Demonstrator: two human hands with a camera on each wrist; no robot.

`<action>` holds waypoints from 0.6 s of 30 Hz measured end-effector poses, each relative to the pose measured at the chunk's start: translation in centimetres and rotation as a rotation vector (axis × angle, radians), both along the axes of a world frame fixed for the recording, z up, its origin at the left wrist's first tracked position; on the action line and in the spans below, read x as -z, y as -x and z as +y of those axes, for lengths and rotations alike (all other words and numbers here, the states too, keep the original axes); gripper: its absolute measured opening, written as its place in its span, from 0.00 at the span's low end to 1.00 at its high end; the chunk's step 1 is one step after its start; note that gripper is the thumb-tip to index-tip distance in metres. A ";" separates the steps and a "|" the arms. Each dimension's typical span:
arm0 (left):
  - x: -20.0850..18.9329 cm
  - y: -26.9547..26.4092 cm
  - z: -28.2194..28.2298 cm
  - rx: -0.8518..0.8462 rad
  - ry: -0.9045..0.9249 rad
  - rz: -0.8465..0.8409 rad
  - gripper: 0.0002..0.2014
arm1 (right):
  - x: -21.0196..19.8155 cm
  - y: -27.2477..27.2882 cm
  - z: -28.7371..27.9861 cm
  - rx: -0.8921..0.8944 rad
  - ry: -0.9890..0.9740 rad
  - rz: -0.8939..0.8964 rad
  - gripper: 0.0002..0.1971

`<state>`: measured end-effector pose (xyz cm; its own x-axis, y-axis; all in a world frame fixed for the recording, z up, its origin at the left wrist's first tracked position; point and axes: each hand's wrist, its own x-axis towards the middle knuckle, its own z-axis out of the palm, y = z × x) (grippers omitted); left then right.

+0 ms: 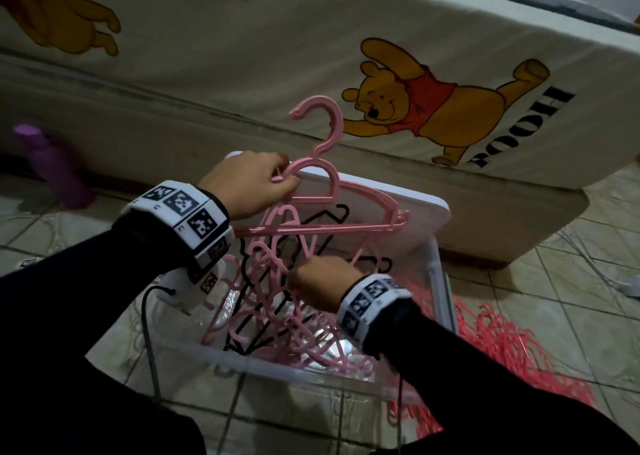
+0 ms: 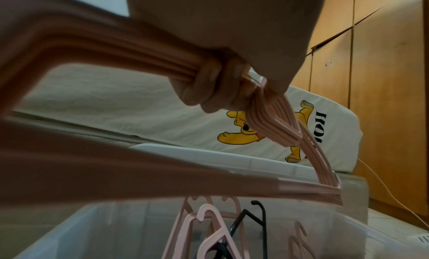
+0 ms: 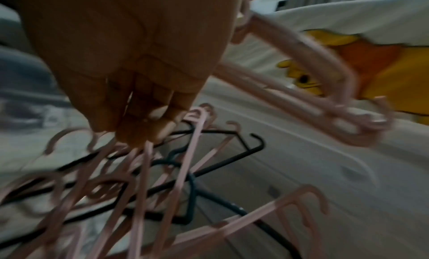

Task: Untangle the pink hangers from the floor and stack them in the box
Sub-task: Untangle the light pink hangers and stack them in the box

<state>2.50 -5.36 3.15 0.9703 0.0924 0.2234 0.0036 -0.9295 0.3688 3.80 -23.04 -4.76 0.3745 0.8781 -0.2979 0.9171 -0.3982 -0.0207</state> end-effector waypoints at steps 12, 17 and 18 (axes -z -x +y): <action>0.4 -0.3 -0.3 0.007 -0.008 0.031 0.10 | 5.9 3.1 3.6 -0.359 0.234 -0.134 0.20; 0.5 -0.4 -0.1 0.011 -0.049 0.055 0.10 | 6.5 2.8 4.3 -0.407 0.247 -0.166 0.20; 0.5 -0.4 -0.1 0.010 -0.057 0.055 0.10 | 6.7 2.6 4.2 -0.412 0.236 -0.167 0.20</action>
